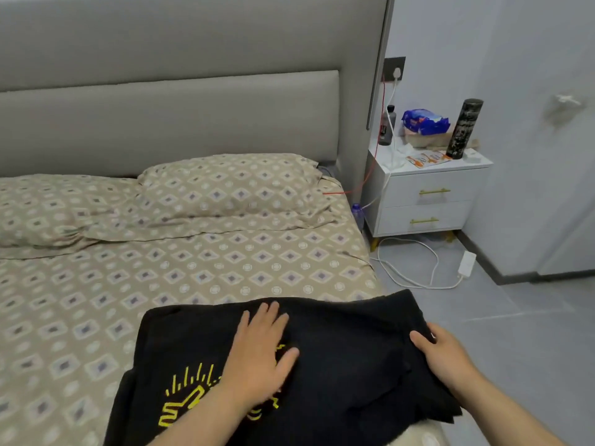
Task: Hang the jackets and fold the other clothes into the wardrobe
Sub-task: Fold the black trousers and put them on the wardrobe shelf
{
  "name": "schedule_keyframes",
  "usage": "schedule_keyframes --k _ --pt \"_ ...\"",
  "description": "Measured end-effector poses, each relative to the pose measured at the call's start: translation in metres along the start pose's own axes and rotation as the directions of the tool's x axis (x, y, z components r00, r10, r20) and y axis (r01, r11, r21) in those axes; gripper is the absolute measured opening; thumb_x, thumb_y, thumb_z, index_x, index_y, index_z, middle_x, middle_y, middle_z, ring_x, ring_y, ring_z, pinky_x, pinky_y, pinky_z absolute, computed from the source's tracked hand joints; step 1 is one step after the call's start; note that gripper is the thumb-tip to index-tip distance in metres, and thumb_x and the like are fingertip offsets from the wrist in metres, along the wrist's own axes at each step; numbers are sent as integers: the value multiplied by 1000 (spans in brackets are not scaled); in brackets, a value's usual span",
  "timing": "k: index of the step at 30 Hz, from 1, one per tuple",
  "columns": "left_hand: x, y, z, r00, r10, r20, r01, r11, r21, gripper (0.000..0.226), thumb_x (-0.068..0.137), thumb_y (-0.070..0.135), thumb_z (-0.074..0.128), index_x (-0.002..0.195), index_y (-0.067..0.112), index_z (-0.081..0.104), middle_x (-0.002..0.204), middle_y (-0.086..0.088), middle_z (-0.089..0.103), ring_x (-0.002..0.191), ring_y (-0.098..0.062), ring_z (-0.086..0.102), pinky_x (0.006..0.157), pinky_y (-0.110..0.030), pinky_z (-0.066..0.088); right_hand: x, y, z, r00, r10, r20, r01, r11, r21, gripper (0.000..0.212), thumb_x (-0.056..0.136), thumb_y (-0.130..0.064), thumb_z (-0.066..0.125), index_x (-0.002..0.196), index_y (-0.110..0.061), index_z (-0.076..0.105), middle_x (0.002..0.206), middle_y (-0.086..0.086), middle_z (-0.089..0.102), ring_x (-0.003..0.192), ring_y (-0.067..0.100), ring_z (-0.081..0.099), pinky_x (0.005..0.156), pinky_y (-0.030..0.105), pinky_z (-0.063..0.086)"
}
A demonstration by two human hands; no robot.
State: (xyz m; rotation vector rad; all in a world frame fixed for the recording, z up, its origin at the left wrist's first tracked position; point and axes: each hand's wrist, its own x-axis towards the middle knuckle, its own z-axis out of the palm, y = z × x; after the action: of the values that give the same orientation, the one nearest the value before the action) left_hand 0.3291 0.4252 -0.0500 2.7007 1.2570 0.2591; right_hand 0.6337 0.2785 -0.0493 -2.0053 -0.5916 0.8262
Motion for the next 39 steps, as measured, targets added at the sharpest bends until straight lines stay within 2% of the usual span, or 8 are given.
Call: schedule_keyframes --k 8,15,17,19,23,29,33,39 --pt "-56 -12 54 951 -168 259 134 980 144 93 79 82 11 156 33 -7 164 4 -13 149 -15 -18 119 -40 -16 -8 25 -48 997 70 -29 -72 996 -50 16 100 -19 54 111 -17 65 94 -4 70 86 18 66 71 34 48" --pt "-65 6 14 967 -204 154 238 936 -259 71 89 63 45 151 30 33 157 12 29 144 -8 23 118 -26 15 -47 -53 -32 979 36 203 -56 994 93 42 80 -5 62 115 -27 57 91 8 75 78 27 75 65 38 60" --pt "-50 34 -10 936 -285 204 349 702 -620 58 92 52 53 142 23 48 137 10 54 121 -6 50 100 -18 40 -67 -81 -2 960 -56 274 23 992 121 51 72 -9 64 116 -33 55 84 1 76 75 23 75 60 33 58" --pt "-31 61 -34 842 -276 464 520 181 -835 50 97 48 49 134 15 56 119 -1 67 102 -17 65 78 -23 55 -89 -100 37 928 -136 346 92 986 141 58 63 -15 66 117 -31 55 82 -2 76 72 20 74 59 32 59" --pt "-16 66 -64 762 -27 648 574 -435 -693 72 88 69 43 113 8 74 114 -20 70 98 -35 71 74 -40 59 -115 -106 99 868 -160 470 10 952 306 64 82 -23 71 139 -27 43 102 2 71 81 16 71 72 28 58" --pt "-27 35 -57 709 -291 642 598 -236 -766 24 86 -5 62 109 -5 69 94 -26 73 79 -37 73 60 -41 59 -111 -88 104 931 -43 363 -136 882 451 25 91 -3 60 113 -13 64 99 11 74 83 21 74 72 29 59" --pt "-23 10 -74 770 -366 523 534 -80 -842 26 85 -6 61 107 6 68 92 -16 75 82 -32 74 63 -38 59 -105 -67 92 984 -15 176 -43 946 321 19 89 -1 59 100 -13 68 75 5 68 63 13 61 60 26 53" --pt "-45 -87 -72 721 -552 419 564 117 -818 29 86 -4 63 110 12 68 96 -13 75 89 -34 72 85 -48 57 -101 -33 100 986 -48 160 61 995 -78 24 91 -13 55 111 -26 62 112 -5 62 96 12 59 79 30 53"
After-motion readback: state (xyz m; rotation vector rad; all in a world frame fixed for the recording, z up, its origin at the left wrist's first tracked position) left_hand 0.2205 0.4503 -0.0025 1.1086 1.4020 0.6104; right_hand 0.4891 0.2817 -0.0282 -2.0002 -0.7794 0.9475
